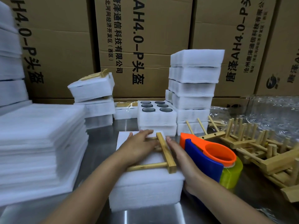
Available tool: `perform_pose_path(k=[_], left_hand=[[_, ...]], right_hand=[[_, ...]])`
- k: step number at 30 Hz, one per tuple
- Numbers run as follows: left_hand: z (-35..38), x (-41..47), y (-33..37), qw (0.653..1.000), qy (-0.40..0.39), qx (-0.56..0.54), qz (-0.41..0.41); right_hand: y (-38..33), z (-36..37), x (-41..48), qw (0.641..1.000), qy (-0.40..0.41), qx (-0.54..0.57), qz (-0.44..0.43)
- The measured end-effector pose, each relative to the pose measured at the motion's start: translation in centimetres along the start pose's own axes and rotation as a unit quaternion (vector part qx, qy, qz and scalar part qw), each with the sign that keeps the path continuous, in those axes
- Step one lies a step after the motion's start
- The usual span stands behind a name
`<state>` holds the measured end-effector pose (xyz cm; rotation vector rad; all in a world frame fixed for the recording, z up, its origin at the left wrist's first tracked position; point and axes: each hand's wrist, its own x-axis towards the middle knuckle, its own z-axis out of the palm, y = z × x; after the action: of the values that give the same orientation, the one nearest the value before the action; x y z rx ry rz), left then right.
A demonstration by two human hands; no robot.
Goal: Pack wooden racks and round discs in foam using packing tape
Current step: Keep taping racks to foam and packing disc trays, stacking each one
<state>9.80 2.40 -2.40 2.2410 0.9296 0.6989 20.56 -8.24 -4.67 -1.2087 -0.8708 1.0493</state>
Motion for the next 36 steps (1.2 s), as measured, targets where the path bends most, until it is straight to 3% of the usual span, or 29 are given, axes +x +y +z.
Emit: perform_pose_path(k=[2, 4, 7, 12, 21, 24, 26, 28, 30, 33, 34, 36], left_hand=[[-1.3, -0.4, -0.2, 0.974, 0.093, -0.205, 0.013], [-3.0, -0.9, -1.1, 0.933, 0.177, -0.312, 0.009], [-3.9, -2.5, -2.8, 0.880, 0.213, -0.412, -0.103], [-2.6, -3.7, -3.8, 0.835, 0.049, -0.492, -0.242], [-1.6, -3.5, -4.2, 0.842, 0.125, -0.472, -0.231], [-1.7, -3.4, -4.3, 0.842, 0.121, -0.474, -0.227], [-1.7, -3.3, -4.5, 0.842, 0.120, -0.473, -0.229], [-1.7, -3.3, -4.6, 0.842, 0.115, -0.476, -0.228], [-1.6, -3.3, -4.7, 0.841, 0.116, -0.477, -0.229], [-1.7, -3.3, -4.6, 0.834, 0.112, -0.483, -0.242], [-1.8, -3.4, -4.5, 0.831, 0.105, -0.485, -0.252], [-2.0, -3.5, -4.3, 0.824, 0.084, -0.490, -0.272]], right_hand=[[0.1, -0.1, 0.1, 0.999, -0.015, 0.032, 0.006], [0.0, -0.3, 0.3, 0.996, -0.022, 0.085, 0.013], [-0.1, -0.7, 0.5, 0.991, -0.039, 0.126, 0.004], [0.7, -0.7, 0.8, 0.994, -0.020, 0.112, 0.000], [0.9, -0.5, 0.7, 0.997, -0.010, 0.072, 0.030], [-0.3, -0.2, 0.0, 0.993, 0.041, -0.105, -0.036], [-1.7, -0.8, -1.0, 0.941, 0.150, -0.240, -0.188], [-3.1, -2.2, -2.6, 0.861, 0.229, -0.360, -0.278], [-3.8, -4.0, -4.0, 0.778, 0.260, -0.518, -0.240], [-3.3, -6.5, -5.3, 0.672, 0.235, -0.699, -0.067], [-2.8, -7.2, -5.4, 0.650, 0.215, -0.728, -0.043], [-2.1, -8.4, -5.5, 0.651, 0.173, -0.738, -0.054]])
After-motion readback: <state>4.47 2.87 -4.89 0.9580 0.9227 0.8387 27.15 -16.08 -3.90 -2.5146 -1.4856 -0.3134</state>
